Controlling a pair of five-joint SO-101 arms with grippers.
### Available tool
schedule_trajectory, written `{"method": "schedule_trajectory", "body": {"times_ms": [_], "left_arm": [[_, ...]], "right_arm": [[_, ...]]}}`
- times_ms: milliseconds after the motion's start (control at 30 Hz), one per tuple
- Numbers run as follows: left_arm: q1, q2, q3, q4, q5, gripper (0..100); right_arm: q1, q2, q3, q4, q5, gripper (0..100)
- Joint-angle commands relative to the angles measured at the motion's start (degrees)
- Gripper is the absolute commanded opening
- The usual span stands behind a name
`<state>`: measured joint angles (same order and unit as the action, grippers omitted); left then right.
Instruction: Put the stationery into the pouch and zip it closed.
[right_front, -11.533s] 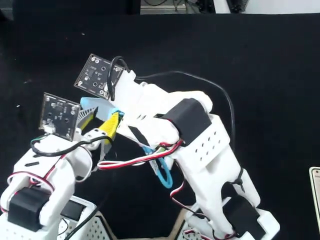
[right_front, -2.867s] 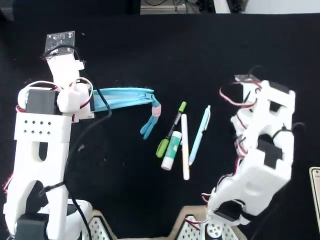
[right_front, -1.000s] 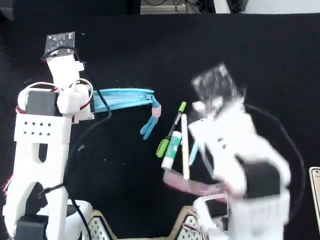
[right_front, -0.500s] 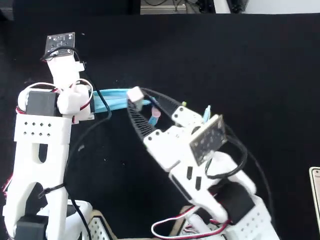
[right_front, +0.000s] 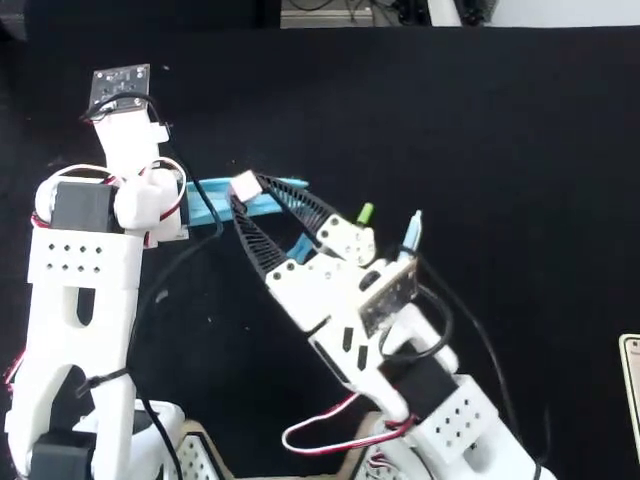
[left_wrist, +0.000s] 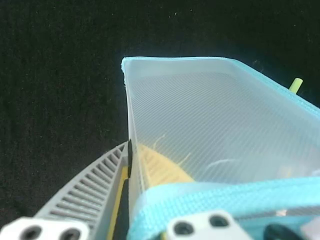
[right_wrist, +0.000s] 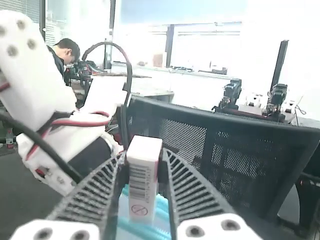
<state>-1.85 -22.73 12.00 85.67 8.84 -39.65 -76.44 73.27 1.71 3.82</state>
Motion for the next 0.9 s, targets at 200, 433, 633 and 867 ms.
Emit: {"method": "schedule_trajectory", "body": {"times_ms": [200, 433, 633, 867], "left_arm": [[0.66, 0.18, 2.68, 0.0, 0.53, 3], [0.66, 0.18, 2.68, 0.0, 0.53, 3], [0.48, 0.18, 2.68, 0.0, 0.53, 3], [0.57, 0.18, 2.68, 0.0, 0.53, 3]], "right_arm": [[1.32, 4.53, 2.33, -6.42, -0.26, 1.1], [0.97, 14.64, -3.38, -6.86, -0.35, 2.4], [0.97, 15.16, -12.0, 10.37, -0.44, 15.8], [1.05, 15.16, -28.7, 30.07, 0.0, 19.4]]}}
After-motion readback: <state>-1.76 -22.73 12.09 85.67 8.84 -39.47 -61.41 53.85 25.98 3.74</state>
